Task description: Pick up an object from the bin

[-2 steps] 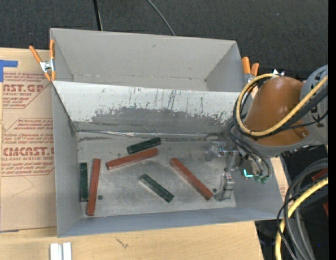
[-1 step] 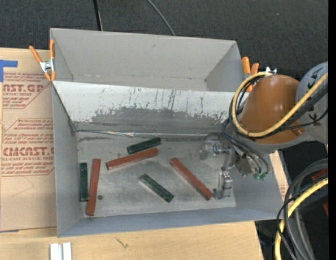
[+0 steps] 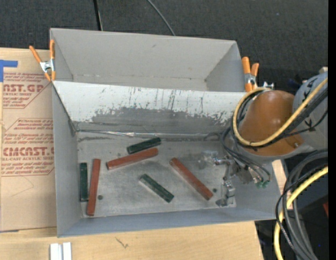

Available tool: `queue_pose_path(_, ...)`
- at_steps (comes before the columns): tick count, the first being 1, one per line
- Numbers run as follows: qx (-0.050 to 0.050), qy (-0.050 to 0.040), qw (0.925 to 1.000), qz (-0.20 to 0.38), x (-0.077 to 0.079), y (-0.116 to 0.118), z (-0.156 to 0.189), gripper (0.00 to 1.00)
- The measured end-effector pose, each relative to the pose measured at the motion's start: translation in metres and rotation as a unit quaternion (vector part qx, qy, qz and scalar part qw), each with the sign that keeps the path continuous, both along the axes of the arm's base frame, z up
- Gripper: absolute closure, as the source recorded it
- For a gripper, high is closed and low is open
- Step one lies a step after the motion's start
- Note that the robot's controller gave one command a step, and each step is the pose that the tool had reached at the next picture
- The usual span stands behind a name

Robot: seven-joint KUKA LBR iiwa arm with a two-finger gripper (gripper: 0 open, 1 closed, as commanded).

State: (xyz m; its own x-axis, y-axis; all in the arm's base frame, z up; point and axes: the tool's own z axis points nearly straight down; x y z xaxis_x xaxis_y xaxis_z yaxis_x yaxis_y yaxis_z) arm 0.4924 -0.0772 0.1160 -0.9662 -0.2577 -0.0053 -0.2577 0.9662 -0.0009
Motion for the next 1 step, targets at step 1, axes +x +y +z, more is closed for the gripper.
queue_pose_path(1, 0.0, 0.0025, 0.9915, -0.13, 0.0189, 0.009, -0.0466, 1.0)
